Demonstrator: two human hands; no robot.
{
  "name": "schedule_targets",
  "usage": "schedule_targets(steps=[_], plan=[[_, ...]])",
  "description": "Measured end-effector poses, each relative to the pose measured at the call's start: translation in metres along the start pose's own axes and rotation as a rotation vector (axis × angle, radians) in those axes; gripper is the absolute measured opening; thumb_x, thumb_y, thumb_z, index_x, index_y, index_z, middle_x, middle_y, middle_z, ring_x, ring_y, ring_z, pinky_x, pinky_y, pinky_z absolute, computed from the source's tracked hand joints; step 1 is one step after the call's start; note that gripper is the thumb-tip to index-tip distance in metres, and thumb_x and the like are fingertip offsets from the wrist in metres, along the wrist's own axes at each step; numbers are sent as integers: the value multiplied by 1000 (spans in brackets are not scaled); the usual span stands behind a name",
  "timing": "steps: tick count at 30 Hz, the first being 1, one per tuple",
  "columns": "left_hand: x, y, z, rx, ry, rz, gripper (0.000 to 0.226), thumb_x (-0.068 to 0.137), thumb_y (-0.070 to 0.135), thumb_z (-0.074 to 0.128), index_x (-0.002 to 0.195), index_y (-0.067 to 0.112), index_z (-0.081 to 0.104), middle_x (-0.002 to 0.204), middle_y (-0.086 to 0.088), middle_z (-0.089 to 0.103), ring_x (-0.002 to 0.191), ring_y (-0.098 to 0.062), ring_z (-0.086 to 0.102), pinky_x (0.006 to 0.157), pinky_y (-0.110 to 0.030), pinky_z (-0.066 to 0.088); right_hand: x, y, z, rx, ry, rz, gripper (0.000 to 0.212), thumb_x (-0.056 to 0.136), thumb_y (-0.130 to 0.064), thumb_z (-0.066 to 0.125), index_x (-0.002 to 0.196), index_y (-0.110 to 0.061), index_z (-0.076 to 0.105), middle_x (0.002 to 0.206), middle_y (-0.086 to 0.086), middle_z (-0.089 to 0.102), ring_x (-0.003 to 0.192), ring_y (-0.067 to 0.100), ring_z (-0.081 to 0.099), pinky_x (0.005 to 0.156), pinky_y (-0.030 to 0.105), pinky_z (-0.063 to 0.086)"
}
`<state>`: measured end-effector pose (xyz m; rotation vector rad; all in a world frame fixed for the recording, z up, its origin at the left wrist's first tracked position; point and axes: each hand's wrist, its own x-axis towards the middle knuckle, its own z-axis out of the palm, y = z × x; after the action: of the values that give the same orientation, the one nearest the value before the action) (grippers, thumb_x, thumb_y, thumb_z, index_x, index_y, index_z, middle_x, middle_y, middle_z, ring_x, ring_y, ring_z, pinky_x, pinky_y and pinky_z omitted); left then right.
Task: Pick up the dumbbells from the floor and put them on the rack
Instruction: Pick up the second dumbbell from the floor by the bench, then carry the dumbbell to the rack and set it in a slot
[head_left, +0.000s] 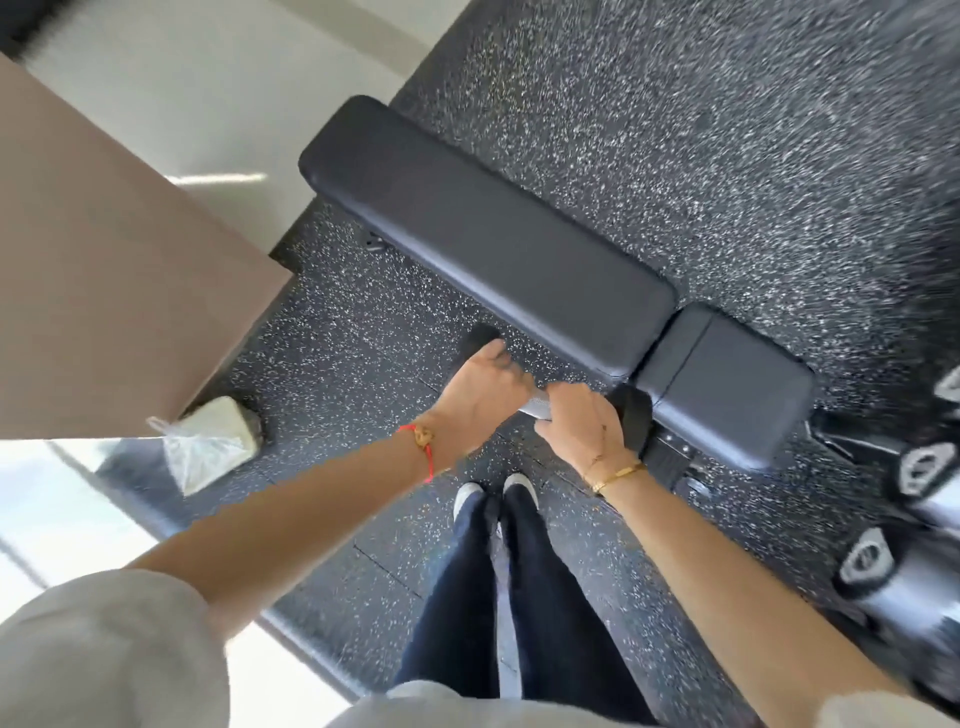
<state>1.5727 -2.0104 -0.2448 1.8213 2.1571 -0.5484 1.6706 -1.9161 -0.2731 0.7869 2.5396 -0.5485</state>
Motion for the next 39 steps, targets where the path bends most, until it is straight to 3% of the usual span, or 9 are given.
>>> schedule_targets(steps=[11,15,19,22,26,30,34,37,39], plan=[[-29,41,-96,81,181,136,45,66,-8,44,105,8,59,100,-5,68,100,-25,62,115,-33,24,-102,9,-78,79,109,251,23,87,-18,56,105,-5,62,108,12,68,102,28,64,78,31,49],[-46,55,-112,151,248,264,17,61,21,77,77,27,71,71,12,69,73,-5,65,97,-18,44,-138,7,-77,125,123,368,26,86,-19,58,107,-5,62,108,13,67,100,28,66,77,32,51],[-65,71,-121,212,290,397,16,49,21,78,61,27,69,55,13,64,59,-4,63,92,-15,49,-174,1,-64,179,183,480,27,87,-23,60,107,-5,63,108,12,69,100,26,68,81,31,53],[-75,88,-124,171,276,518,20,75,0,59,88,14,66,83,2,69,87,-18,63,112,-28,32,-200,-6,-49,264,217,587,25,88,-24,60,104,-5,64,106,12,70,98,27,68,78,31,53],[-81,111,-121,229,302,661,29,82,-11,42,98,6,59,99,-6,65,101,-26,56,116,-35,21,-230,-12,-28,381,264,727,17,87,-20,61,92,-5,68,97,11,74,89,26,70,72,29,53],[-101,129,-117,229,453,819,24,83,-2,58,100,11,67,96,0,69,99,-19,63,111,-33,37,-260,-15,-14,491,319,868,23,87,-23,59,95,-2,67,99,14,72,95,30,70,77,34,54],[-114,150,-108,36,606,1004,41,74,-4,61,113,5,69,116,-8,68,112,-26,62,101,-40,50,-289,-17,-8,657,407,1021,27,84,-22,57,96,-1,68,100,18,72,97,33,70,77,35,54],[-123,167,-108,-126,567,1022,29,86,5,54,113,6,65,110,-8,67,106,-26,62,94,-37,52,-315,-16,-4,818,469,1156,26,84,-23,58,92,-2,70,97,20,72,92,34,69,71,32,50],[-130,183,-109,-288,515,937,22,95,20,52,110,7,61,97,-8,68,92,-25,65,79,-36,55,-331,-15,1,920,511,1223,27,85,-24,57,84,0,70,91,20,72,82,33,68,66,29,46]])
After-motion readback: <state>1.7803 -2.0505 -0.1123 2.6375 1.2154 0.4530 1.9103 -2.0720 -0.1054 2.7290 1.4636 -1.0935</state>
